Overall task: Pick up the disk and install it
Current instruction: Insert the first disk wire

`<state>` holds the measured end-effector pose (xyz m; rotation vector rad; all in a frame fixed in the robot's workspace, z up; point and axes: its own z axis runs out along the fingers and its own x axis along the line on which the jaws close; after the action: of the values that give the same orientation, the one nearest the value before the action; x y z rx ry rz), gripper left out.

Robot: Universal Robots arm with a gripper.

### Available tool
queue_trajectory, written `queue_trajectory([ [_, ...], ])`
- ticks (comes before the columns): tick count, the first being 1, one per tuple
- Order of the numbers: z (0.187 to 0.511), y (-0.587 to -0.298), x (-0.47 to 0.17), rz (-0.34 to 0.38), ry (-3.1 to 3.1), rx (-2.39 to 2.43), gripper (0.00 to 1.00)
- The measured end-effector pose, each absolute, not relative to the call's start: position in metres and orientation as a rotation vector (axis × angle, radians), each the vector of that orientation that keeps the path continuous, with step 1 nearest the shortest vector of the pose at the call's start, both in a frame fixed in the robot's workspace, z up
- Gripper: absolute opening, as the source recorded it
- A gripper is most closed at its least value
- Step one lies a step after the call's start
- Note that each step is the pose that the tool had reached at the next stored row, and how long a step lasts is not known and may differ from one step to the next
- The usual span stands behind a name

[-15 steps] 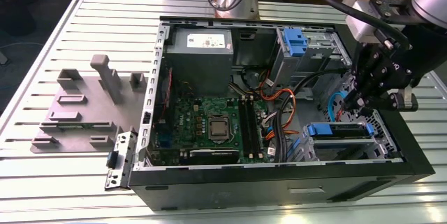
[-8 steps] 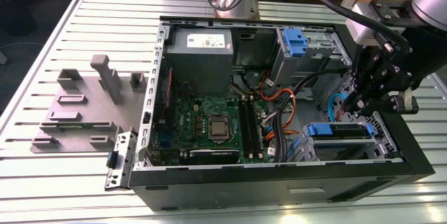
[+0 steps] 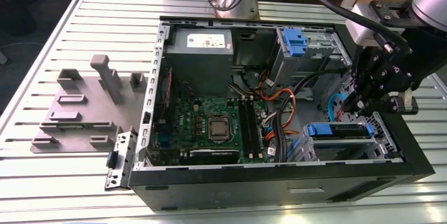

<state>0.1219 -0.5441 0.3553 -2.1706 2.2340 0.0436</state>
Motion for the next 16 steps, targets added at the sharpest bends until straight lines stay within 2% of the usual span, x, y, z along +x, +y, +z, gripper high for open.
queue_trajectory([
  [16,0.3536,-0.55,0.1219,0.043,2.234,-2.17,0.16],
])
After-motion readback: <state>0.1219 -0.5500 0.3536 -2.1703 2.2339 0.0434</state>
